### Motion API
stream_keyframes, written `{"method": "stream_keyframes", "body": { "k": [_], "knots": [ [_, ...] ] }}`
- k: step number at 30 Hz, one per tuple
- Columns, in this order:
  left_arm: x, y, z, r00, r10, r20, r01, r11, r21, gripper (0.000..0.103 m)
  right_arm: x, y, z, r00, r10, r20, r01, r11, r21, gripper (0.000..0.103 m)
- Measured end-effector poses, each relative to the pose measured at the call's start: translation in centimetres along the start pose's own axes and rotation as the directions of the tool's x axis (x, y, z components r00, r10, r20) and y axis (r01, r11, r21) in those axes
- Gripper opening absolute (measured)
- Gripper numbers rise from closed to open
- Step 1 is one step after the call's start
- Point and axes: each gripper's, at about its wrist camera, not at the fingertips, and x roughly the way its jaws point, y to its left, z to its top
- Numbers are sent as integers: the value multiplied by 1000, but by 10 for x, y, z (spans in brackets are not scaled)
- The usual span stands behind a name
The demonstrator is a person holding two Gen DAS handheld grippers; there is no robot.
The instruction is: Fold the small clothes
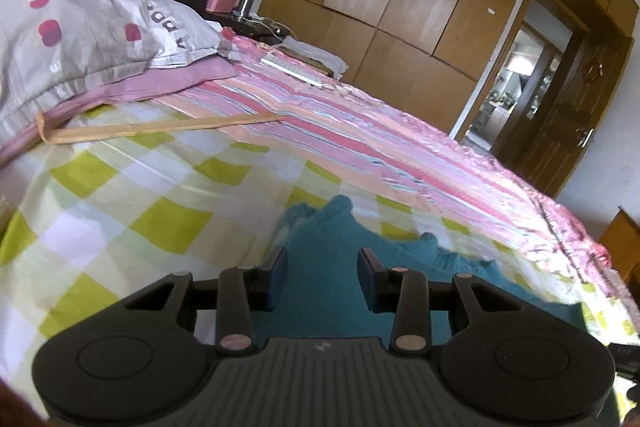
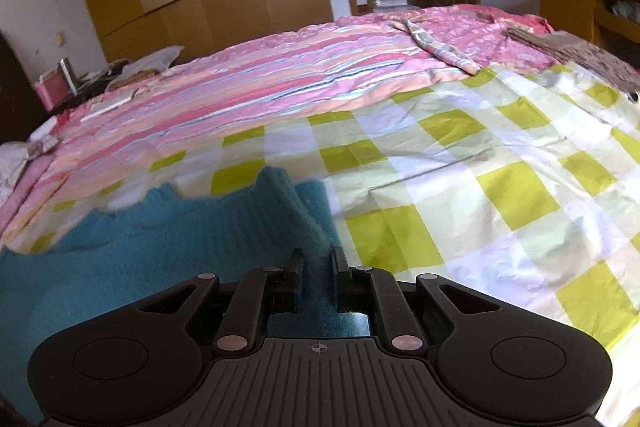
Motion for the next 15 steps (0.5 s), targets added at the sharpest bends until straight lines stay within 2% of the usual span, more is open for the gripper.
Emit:
{"method": "stream_keyframes", "body": {
  "k": [1, 3, 6, 10, 15],
  "knots": [
    [0, 1, 0, 1000, 7, -10, -7, 1000, -4, 43, 0, -1, 1, 1000, 1, 0, -1, 1000, 23, 16],
    [-2, 4, -1, 1000, 13, -21, -13, 1000, -21, 43, 0, -3, 3, 1000, 15, -15, -14, 998, 57, 19],
    [-10, 4, 0, 999, 37, -25, -38, 999, -11, 43, -13, -5, 6, 1000, 29, 8, -30, 997, 70, 19],
    [-23, 3, -1, 997, 70, -28, -70, 997, 12, 43, -37, -4, 7, 998, 2, 64, -5, 999, 50, 20],
    [-33, 7, -9, 992, 113, -51, -113, 994, 14, 44, -58, 4, -3, 995, 76, 65, -78, 997, 26, 20]
  ]
}}
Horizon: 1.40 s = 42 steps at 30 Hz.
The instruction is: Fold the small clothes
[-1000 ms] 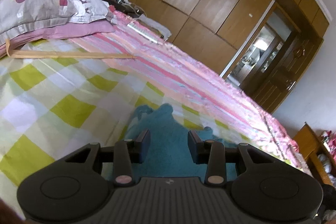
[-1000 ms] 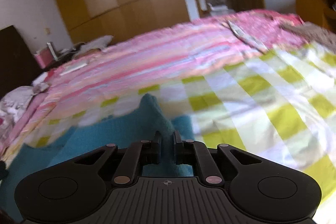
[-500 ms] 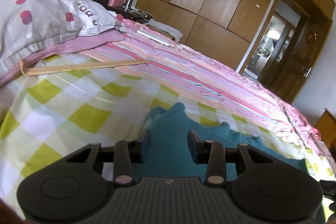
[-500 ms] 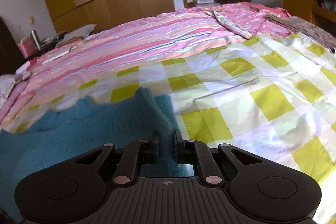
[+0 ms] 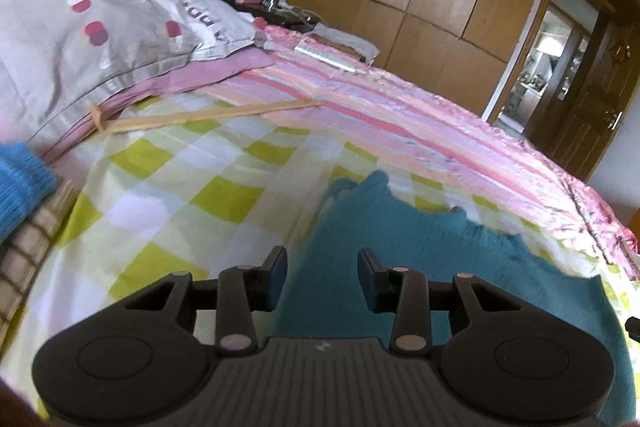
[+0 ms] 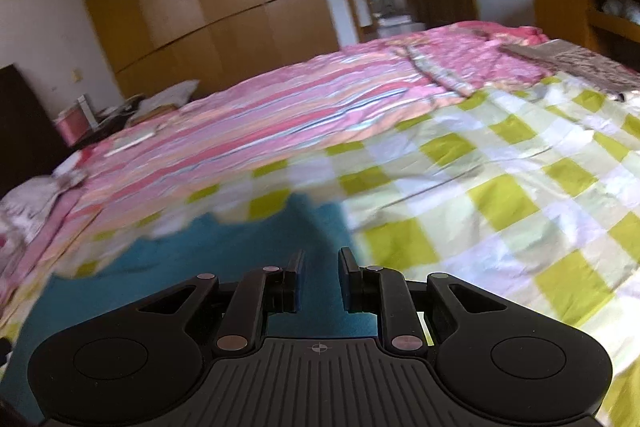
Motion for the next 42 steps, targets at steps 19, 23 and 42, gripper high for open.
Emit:
{"method": "stream_keyframes", "body": {
  "k": [19, 23, 42],
  "knots": [
    [-6, 7, -16, 999, 36, -27, -35, 999, 33, 44, 24, 23, -45, 996, 35, -81, -42, 996, -84, 18],
    [-6, 5, -16, 999, 38, -28, -37, 999, 39, 44, 23, 20, -46, 996, 41, -73, -46, 996, -72, 19],
    [-12, 12, -16, 999, 38, -40, -37, 999, 23, 49, 18, 44, -40, 995, -33, -94, 18, 988, -152, 25]
  ]
}}
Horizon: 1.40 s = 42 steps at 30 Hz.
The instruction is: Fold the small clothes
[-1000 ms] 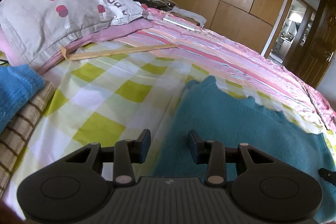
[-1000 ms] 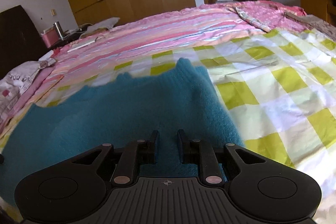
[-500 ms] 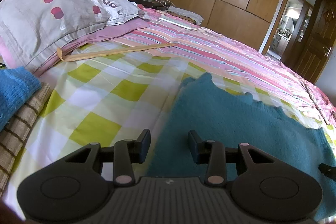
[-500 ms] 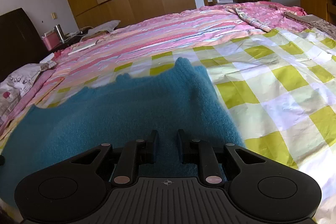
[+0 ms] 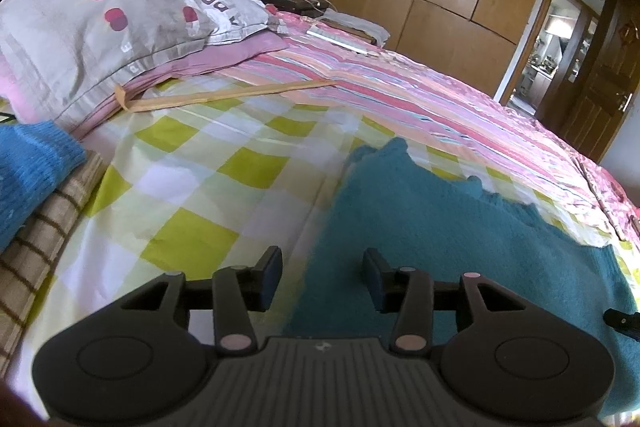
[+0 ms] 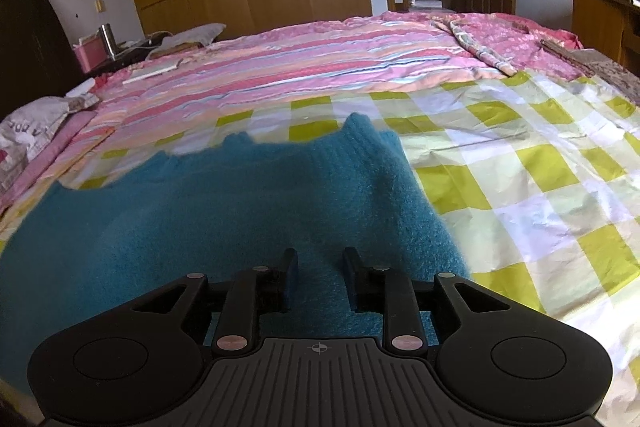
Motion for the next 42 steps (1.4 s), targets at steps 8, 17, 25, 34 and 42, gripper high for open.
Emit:
{"method": "stream_keyframes", "body": {
  "k": [8, 17, 25, 34, 42],
  "knots": [
    [-14, 21, -17, 1000, -17, -21, 15, 994, -109, 55, -1, 27, 15, 998, 59, -9, -60, 998, -37, 31],
    [-14, 31, -22, 998, -58, -13, 55, 983, -176, 56, 16, 135, 36, 966, 238, -102, -254, 947, -196, 47],
    [-9, 27, -26, 998, -57, -11, 56, 993, -101, 56, 51, 249, 48, 933, 287, -219, -344, 892, -295, 55],
    [-7, 30, -29, 996, -85, -22, 82, 991, -106, 56, 89, 320, 46, 933, 188, -308, -297, 885, -360, 68],
    [-4, 28, -30, 996, -89, -29, 86, 992, -86, 56, 104, 356, 28, 950, 43, -308, -208, 823, -528, 74]
  ]
}}
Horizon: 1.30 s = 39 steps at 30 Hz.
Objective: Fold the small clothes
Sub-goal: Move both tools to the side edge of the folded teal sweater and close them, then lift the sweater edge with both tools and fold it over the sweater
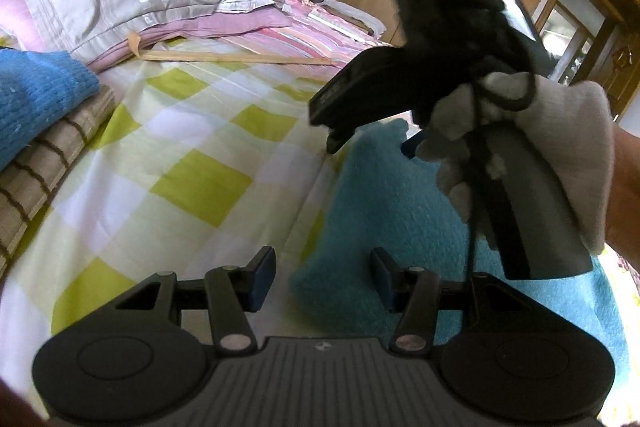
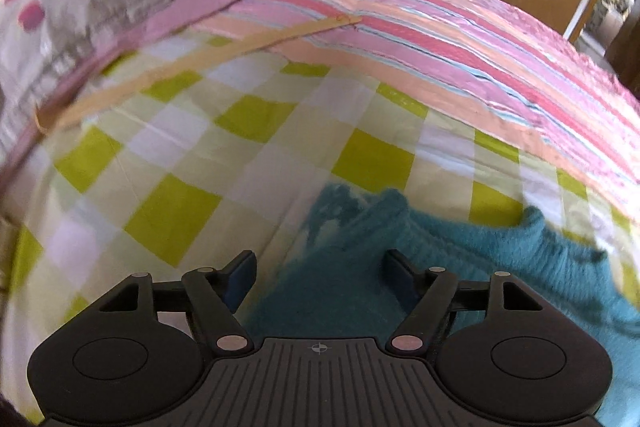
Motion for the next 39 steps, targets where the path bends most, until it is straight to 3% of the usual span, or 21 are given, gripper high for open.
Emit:
{"method": "stream_keyframes", "body": {
  "k": [4, 7, 10, 17, 24, 27, 33, 39],
  "knots": [
    [0, -2, -1, 1000, -1, -2, 1, 1000, 12, 57, 10, 15, -1, 997, -72, -15, 70, 993, -100, 76],
    [1, -1, -1, 1000, -5, -3, 5, 1000, 12, 57, 12, 16, -1, 997, -80, -16, 78, 991, -109, 74],
    [2, 0, 0, 1000, -9, -5, 9, 1000, 10, 58, 9, 13, -3, 997, -82, -6, 81, 990, -118, 61],
    [-1, -1, -1, 1000, -26, 2, 26, 999, 22, 67, 3, 9, -7, 996, -85, 14, 86, 985, -151, 47],
    [-11, -7, -5, 996, -60, 60, 56, 997, 56, 81, -20, -19, -6, 999, 4, 36, -1, 998, -69, 26],
    [-18, -12, -7, 992, -70, 102, 61, 994, 86, 92, -34, -37, -7, 998, 40, 53, -39, 999, -26, 23],
    [-25, -20, -12, 983, -112, 146, 91, 985, 145, 98, -59, -67, -11, 992, 95, 88, -99, 994, 37, 22],
    [-32, -22, -14, 974, -121, 192, 95, 986, 138, 98, -77, -93, -20, 984, 132, 120, -142, 987, 80, 21]
  ]
}}
